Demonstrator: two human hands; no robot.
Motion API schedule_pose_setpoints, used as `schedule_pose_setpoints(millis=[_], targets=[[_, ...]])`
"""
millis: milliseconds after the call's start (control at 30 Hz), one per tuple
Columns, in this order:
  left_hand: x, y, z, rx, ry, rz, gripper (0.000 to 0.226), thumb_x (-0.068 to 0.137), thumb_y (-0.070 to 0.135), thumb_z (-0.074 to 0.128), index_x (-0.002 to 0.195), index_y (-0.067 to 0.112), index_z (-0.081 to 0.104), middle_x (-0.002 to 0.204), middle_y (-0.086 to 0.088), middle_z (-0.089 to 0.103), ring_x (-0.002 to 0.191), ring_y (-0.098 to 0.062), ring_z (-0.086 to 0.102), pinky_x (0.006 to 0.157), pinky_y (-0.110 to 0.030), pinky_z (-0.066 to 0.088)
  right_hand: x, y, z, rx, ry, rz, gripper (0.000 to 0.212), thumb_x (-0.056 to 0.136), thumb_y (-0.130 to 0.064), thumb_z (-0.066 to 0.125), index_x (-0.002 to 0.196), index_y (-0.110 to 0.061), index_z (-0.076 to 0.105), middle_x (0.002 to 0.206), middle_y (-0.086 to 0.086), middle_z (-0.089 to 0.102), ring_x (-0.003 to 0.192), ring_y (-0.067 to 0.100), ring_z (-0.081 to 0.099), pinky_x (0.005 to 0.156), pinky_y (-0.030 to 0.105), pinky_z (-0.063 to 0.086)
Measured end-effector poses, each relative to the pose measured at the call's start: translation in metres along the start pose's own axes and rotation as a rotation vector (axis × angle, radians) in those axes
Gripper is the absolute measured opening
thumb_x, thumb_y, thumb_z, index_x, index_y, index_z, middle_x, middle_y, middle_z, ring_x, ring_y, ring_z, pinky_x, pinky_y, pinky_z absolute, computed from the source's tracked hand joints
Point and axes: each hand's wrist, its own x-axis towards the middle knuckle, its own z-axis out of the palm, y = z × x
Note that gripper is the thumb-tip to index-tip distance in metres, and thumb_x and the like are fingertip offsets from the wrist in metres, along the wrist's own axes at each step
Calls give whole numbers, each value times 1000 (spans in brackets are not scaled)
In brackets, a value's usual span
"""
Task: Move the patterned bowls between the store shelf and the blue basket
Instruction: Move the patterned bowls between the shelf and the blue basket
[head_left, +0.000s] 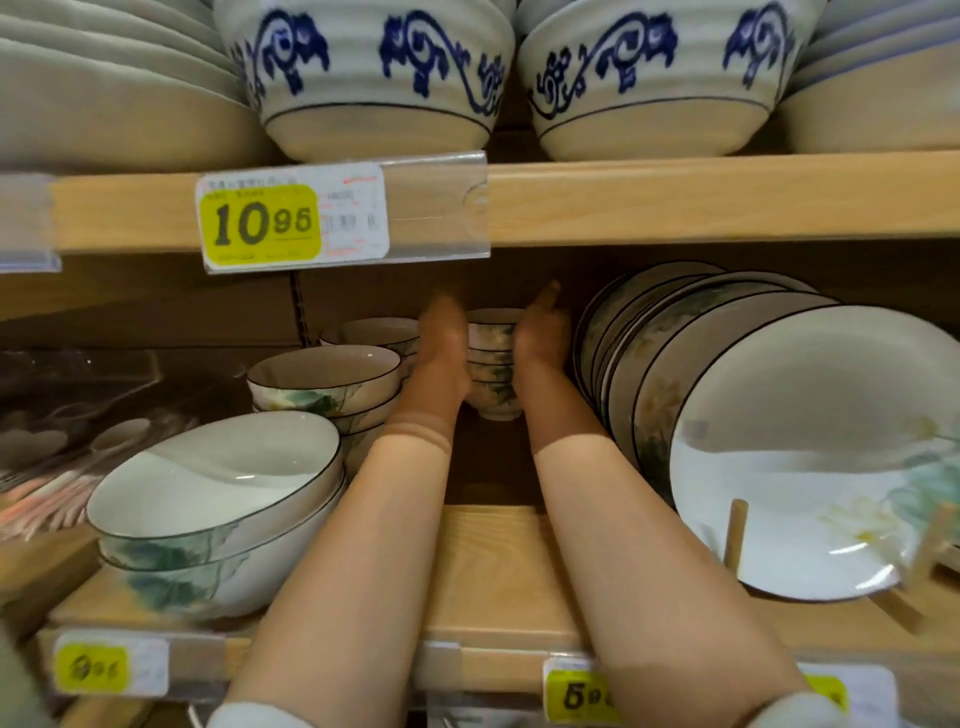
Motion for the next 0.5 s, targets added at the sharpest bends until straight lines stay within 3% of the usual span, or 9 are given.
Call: schedule_pose_setpoints(millis=[67, 167, 300, 367, 433, 500], targets=[[-17, 11, -4, 49, 18, 41, 28, 99, 27, 35, 89, 20, 61, 81, 1, 63, 70, -11, 60, 56, -23, 45, -17, -14, -10, 97, -17, -4, 52, 103, -44, 27, 143, -12, 40, 144, 12, 47, 130, 29, 46, 103, 32, 34], [-39, 17, -13, 57, 36, 71, 22, 94, 26, 43, 95, 19, 65, 98, -1, 68, 95, -18, 61, 83, -33, 47, -45, -28, -37, 260, -98, 22, 46, 103, -40, 32, 141, -16, 42, 140, 8, 51, 126, 26, 49, 100, 29, 35], [-89, 17, -29, 6, 21, 68, 28, 98, 29, 39, 97, 20, 66, 108, 1, 68, 111, -20, 60, 92, -35, 47, -78, -35, -67, 281, -194, 123, 43, 100, -37, 39, 137, -18, 49, 135, 6, 56, 122, 26, 52, 108, 39, 38], [-121, 12, -43, -25, 5, 117, 35, 98, 27, 36, 110, 15, 67, 111, -1, 71, 112, -20, 62, 92, -36, 50, -100, -33, -80, 261, -243, 189, 43, 100, -32, 40, 140, -17, 46, 138, 7, 53, 126, 27, 50, 107, 36, 36], [-156, 6, -59, -57, -8, 159, 36, 96, 24, 37, 114, 12, 66, 103, 0, 74, 107, -17, 66, 87, -33, 51, -126, -26, -95, 228, -272, 224, 44, 98, -28, 40, 140, -18, 43, 135, 5, 54, 124, 24, 50, 101, 35, 37], [-186, 2, -75, -85, -21, 164, 32, 96, 21, 37, 105, 12, 67, 83, 5, 75, 103, -18, 69, 92, -37, 51, -147, -18, -108, 221, -311, 184, 36, 96, -33, 43, 129, -23, 52, 122, 0, 62, 112, 16, 58, 100, 33, 40]])
